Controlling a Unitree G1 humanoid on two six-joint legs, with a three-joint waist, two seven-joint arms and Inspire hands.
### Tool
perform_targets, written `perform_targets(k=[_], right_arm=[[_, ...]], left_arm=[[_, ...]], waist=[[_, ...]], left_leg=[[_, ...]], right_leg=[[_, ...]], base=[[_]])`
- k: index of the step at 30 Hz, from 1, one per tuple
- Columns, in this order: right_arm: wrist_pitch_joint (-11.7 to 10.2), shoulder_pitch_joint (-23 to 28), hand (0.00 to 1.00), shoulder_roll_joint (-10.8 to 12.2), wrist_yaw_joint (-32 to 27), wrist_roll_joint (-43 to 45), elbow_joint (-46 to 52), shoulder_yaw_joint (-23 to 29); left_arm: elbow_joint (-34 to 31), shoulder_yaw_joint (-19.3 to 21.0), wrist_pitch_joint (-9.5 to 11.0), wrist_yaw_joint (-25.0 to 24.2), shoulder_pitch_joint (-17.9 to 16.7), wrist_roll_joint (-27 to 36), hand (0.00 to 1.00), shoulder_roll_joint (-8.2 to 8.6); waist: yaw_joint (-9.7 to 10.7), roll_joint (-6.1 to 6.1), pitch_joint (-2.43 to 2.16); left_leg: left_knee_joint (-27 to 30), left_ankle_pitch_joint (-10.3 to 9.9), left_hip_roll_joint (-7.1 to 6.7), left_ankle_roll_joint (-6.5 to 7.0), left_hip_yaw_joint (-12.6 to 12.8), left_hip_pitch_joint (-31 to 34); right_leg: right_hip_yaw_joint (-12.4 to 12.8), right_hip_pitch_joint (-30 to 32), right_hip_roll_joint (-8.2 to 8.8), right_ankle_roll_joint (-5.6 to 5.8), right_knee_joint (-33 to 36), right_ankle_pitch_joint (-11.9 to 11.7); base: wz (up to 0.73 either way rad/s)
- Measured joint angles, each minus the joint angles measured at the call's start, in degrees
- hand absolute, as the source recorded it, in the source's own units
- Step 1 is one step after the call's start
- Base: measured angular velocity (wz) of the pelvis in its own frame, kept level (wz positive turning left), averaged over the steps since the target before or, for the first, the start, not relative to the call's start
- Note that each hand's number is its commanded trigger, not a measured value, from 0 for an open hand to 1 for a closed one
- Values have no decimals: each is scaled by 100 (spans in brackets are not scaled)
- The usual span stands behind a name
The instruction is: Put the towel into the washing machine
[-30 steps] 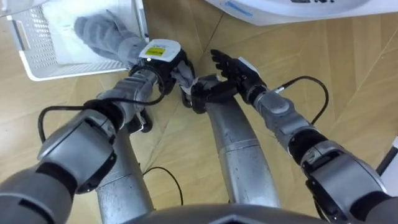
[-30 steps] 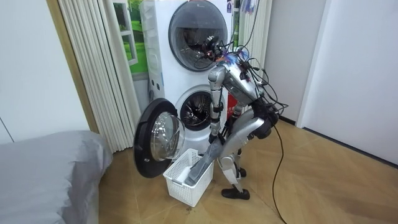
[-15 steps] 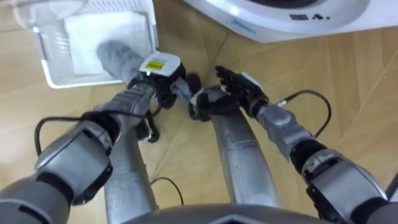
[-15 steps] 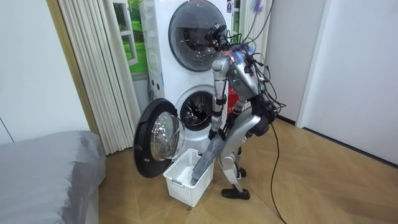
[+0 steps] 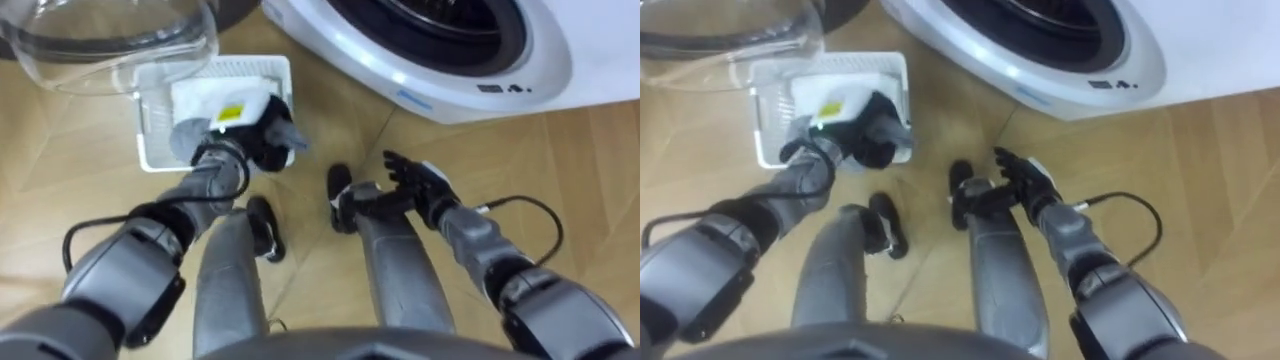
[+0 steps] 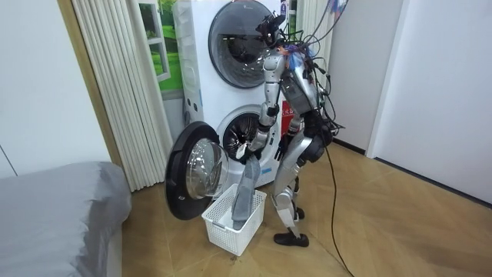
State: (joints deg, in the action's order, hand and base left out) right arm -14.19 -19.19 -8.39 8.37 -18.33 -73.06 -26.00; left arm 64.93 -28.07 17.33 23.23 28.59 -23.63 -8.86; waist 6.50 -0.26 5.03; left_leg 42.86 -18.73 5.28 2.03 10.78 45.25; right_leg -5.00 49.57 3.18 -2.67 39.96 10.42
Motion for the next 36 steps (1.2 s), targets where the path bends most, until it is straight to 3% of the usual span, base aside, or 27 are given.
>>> perform_targets(k=[5, 9, 12, 14, 16, 22, 25, 31, 36], right_arm=[[106, 14, 0, -6, 115, 213, 17, 104], [189, 31, 0, 5, 282, 455, 218, 158], [310, -41, 0, 119, 379, 557, 216, 213], [329, -18, 0, 131, 489, 593, 202, 315], [408, 10, 0, 117, 565, 654, 201, 413], [466, 139, 0, 130, 663, 688, 310, 354], [558, 207, 0, 129, 658, 689, 362, 366], [690, 361, 0, 154, 551, 704, 497, 362], [783, 359, 0, 158, 490, 702, 576, 365]], left_arm=[[-562, 272, 80, -728, -163, 1973, 100, 29], [-1038, 206, 83, -1910, -419, 4052, 100, 50], [-1045, 10, -20, -2885, -626, 5427, 100, 48], [-1047, -164, -117, -3377, -694, 5811, 100, 54], [-1121, -403, -307, -3928, -789, 6355, 100, 53], [-1330, -703, -756, -4922, -938, 7176, 100, 88], [-1341, -697, -886, -5128, -941, 7298, 100, 179], [-1485, -670, -1210, -5293, -998, 7536, 100, 224], [-1670, -598, -1332, -5295, -1011, 7639, 100, 302]], waist=[[-104, -3, -4], [-219, -12, -13], [-195, -18, -34], [-182, -22, -58], [-180, 1, -117], [-199, 26, -201], [-195, 88, -241], [-204, 99, -247], [-204, 99, -247]], left_leg=[[-219, 98, -41, -13, -69, -216], [-283, 144, -109, -7, -170, -324], [-324, 153, -127, 0, -294, -479], [-377, 167, -163, -5, -375, -569], [-479, 213, -207, 13, -469, -680], [-613, 229, -211, 29, -461, -993], [-616, 230, -203, 26, -469, -1010], [-618, 235, -202, 18, -487, -1020], [-615, 235, -200, 18, -486, -1020]], right_leg=[[-135, -272, 57, -2, -196, 1], [-211, -435, 109, 12, -261, 10], [-314, -674, 124, 21, -363, 13], [-433, -831, 157, 23, -437, 14], [-484, -973, 183, 56, -506, 9], [-547, -1307, 178, 88, -664, -18], [-582, -1355, 164, 84, -709, -28], [-577, -1355, 162, 80, -700, -29], [-578, -1361, 151, 76, -713, -35]], base=[[14], [13], [16], [29], [20], [1], [2], [0], [0]])
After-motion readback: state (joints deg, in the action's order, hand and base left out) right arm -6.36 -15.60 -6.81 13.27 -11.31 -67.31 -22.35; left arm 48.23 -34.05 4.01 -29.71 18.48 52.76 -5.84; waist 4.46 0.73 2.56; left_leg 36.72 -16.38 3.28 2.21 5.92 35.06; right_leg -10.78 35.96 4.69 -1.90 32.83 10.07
